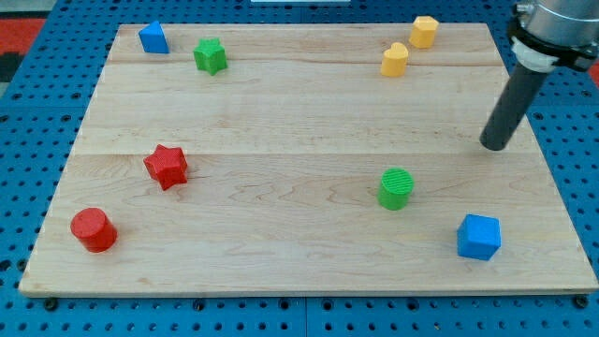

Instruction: Push yellow hexagon to top center

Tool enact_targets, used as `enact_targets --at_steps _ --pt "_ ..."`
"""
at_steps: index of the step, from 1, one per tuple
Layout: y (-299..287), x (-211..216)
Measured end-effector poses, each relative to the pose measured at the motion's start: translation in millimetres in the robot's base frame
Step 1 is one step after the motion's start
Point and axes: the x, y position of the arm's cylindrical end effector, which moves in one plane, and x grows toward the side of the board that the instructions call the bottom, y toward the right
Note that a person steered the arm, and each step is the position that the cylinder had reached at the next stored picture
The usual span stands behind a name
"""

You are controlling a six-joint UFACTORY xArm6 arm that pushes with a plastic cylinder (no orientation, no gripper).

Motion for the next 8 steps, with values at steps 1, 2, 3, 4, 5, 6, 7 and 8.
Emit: enact_targets --at_steps 1,2,3,4,5,6,7,8 --pt "-4 -44" --pt "-1 -120" --pt "33 -185" --pt "25 -213" --pt "-19 -217" --pt "-54 -225" --pt "-46 -236" --pt "-72 -236"
